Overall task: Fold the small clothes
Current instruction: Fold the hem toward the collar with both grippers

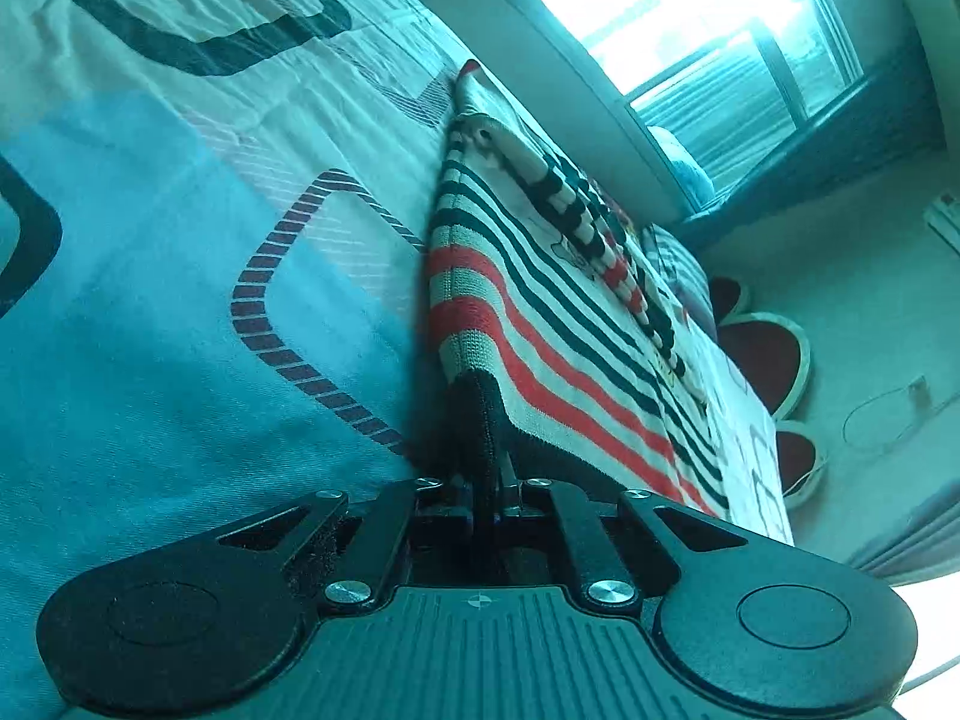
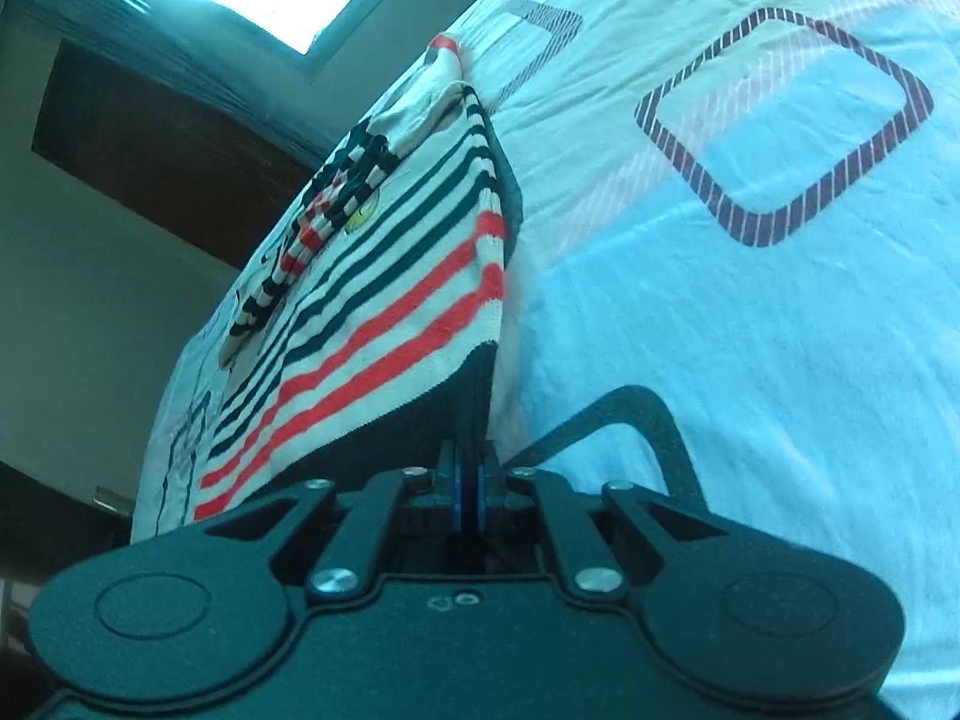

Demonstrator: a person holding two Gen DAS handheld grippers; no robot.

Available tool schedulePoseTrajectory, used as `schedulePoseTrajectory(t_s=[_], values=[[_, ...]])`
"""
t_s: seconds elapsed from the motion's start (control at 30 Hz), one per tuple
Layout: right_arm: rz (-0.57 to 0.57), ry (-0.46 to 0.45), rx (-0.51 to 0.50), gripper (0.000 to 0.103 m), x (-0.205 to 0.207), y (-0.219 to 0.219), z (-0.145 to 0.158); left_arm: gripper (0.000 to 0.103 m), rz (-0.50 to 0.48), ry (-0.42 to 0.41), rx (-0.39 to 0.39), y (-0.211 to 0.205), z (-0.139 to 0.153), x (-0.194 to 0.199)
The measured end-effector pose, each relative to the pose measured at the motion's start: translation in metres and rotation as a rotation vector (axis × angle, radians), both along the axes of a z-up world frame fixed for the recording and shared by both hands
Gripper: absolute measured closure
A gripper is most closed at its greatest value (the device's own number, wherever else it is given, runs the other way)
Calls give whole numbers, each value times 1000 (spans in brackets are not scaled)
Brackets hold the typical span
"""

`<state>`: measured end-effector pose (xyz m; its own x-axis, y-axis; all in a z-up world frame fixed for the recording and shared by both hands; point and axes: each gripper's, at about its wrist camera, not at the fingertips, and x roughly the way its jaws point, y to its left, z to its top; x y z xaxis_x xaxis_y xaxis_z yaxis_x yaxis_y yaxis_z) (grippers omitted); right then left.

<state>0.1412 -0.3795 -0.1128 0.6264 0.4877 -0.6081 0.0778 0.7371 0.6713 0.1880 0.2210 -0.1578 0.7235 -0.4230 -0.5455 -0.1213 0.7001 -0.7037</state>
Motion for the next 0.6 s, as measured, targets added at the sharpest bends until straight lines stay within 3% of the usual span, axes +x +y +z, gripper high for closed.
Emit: schedulePoseTrajectory(t_s=[0.13, 0.3, 0.43, 0.6], values=[[-3, -29, 10, 98, 1, 0, 6, 97, 0, -12, -31, -1, 7, 0], [7, -171, -21, 98, 12, 7, 60, 97, 4, -135, -61, 1, 55, 9], [-21, -263, -22, 98, 45, 6, 102, 97, 17, -215, -86, 6, 95, 50], [-47, -309, 16, 98, 114, 2, 133, 97, 21, -237, -76, 7, 127, 126]])
